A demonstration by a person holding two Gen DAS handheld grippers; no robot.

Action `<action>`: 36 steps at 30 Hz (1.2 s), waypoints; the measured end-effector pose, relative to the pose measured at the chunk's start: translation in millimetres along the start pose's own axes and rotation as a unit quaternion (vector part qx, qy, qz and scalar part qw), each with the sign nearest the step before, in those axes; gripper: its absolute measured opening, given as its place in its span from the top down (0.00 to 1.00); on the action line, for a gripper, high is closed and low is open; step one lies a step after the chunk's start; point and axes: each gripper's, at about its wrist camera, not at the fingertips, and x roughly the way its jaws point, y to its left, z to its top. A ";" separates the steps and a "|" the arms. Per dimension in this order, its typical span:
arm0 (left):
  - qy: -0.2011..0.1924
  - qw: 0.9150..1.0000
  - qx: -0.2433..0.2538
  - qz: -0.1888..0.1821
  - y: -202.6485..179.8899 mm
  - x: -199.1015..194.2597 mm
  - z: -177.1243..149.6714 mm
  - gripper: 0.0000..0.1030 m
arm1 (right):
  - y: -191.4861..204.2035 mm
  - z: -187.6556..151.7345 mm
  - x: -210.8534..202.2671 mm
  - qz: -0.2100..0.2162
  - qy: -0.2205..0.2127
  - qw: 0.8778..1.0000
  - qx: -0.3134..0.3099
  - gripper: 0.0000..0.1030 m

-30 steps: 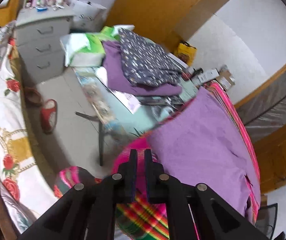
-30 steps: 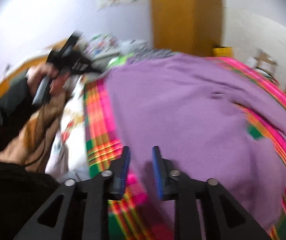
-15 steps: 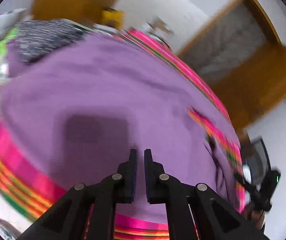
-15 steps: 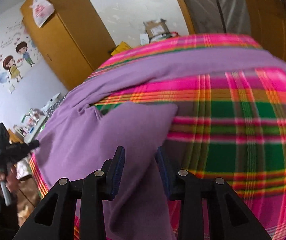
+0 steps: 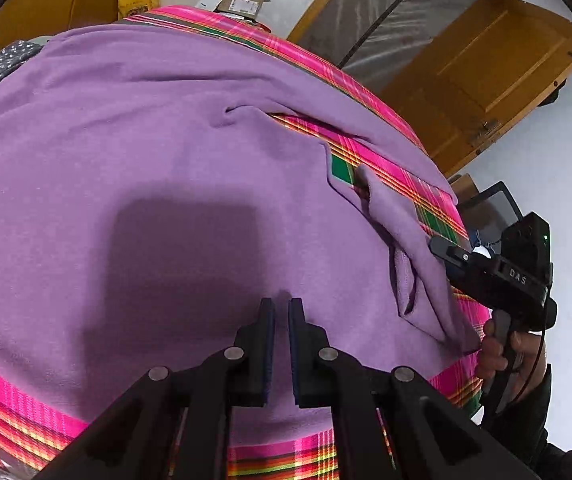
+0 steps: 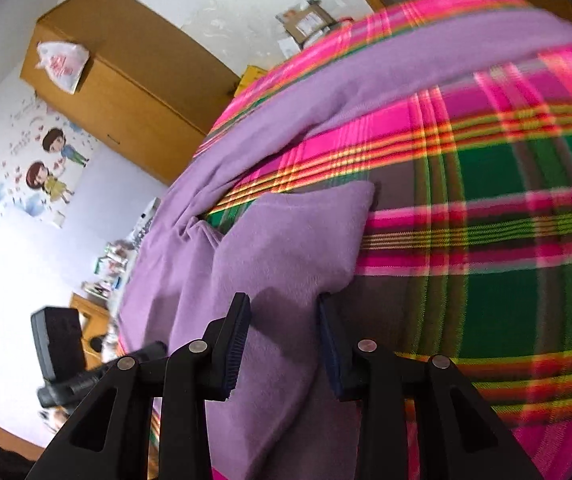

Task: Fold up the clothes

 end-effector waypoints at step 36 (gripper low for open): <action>0.021 0.992 0.124 0.012 -70.4 31.7 -9.4 0.94 | -39.8 -47.5 -177.7 -0.221 -0.250 0.942 0.027 0.95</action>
